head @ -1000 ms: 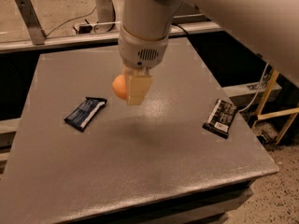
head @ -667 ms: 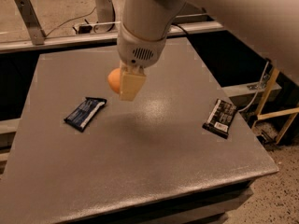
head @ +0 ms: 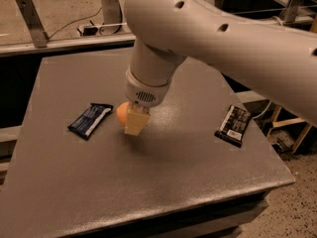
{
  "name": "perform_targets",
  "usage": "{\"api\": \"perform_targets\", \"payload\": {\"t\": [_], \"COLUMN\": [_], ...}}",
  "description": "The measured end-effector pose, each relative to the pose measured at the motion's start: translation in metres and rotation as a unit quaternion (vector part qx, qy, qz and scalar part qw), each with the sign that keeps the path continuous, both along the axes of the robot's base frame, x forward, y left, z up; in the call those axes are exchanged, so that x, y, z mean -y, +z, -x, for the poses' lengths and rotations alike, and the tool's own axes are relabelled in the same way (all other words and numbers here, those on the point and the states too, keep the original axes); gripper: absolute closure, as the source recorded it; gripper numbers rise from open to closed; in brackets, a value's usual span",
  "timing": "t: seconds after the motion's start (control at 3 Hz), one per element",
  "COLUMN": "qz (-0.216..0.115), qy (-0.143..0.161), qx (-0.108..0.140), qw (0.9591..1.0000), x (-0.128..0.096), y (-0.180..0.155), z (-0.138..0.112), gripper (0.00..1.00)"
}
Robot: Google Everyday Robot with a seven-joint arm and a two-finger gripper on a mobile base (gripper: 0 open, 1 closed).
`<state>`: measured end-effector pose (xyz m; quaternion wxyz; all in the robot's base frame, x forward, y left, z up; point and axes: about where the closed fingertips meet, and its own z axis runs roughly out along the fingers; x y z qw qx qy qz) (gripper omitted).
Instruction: Move orange near rxbar blueberry
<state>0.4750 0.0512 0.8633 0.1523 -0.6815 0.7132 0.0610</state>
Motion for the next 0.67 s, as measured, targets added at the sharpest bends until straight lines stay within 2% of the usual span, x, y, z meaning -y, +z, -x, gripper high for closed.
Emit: {"api": "perform_targets", "payload": {"t": [0.33, 0.67], "qz": [-0.017, -0.036], "qy": [-0.002, 0.013], "qx": [-0.014, -0.019], "qw": [0.9998, 0.9991], "x": [-0.023, -0.056], "y": [-0.009, 0.001], "z": [0.0, -0.007], "gripper": [1.0, 0.75]}}
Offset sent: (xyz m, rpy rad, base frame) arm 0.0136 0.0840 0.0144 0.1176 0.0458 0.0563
